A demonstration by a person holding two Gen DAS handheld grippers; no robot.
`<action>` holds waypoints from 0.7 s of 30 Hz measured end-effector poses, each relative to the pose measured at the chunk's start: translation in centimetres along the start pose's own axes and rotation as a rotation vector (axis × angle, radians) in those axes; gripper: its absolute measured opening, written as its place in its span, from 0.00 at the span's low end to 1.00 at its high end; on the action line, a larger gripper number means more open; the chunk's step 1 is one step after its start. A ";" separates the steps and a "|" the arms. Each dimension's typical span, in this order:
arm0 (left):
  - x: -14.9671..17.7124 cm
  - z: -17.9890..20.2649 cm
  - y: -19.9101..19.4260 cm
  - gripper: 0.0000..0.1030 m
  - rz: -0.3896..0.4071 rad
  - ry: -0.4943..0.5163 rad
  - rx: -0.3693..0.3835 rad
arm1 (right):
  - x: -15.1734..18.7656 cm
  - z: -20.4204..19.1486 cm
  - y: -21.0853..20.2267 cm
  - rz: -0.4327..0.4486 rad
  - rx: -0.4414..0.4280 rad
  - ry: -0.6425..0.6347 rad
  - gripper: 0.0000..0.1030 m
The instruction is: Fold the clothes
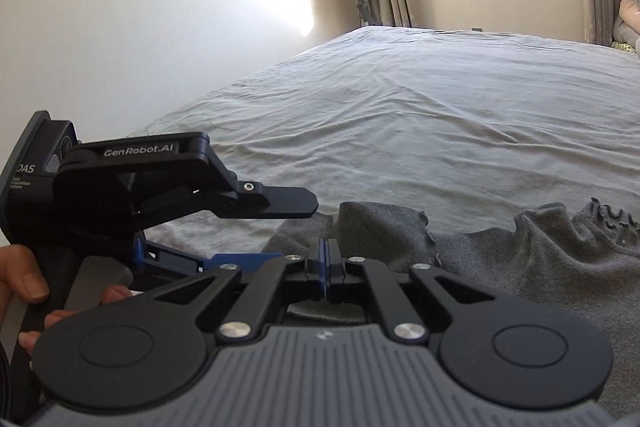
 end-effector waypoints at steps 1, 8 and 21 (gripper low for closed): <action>0.1 0.0 0.1 0.63 0.000 0.006 -0.010 | 0.2 0.1 0.2 -0.016 0.026 -0.006 0.03; 0.3 0.1 0.5 0.63 -0.008 0.029 -0.044 | 2.5 2.7 0.5 -0.082 0.139 0.004 0.33; 0.9 0.4 1.2 0.64 -0.033 0.056 -0.048 | 3.2 2.2 2.4 -0.073 0.179 -0.082 0.10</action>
Point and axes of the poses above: each gripper's, at about its wrist camera, not at the fingertips, and y roughly the way its jaws point, z to its right, x to its underside, the point moved 5 cm from there along y, roughly the way its jaws point, and after that the axes turned 6 degrees about -y, right-handed, at the moved point
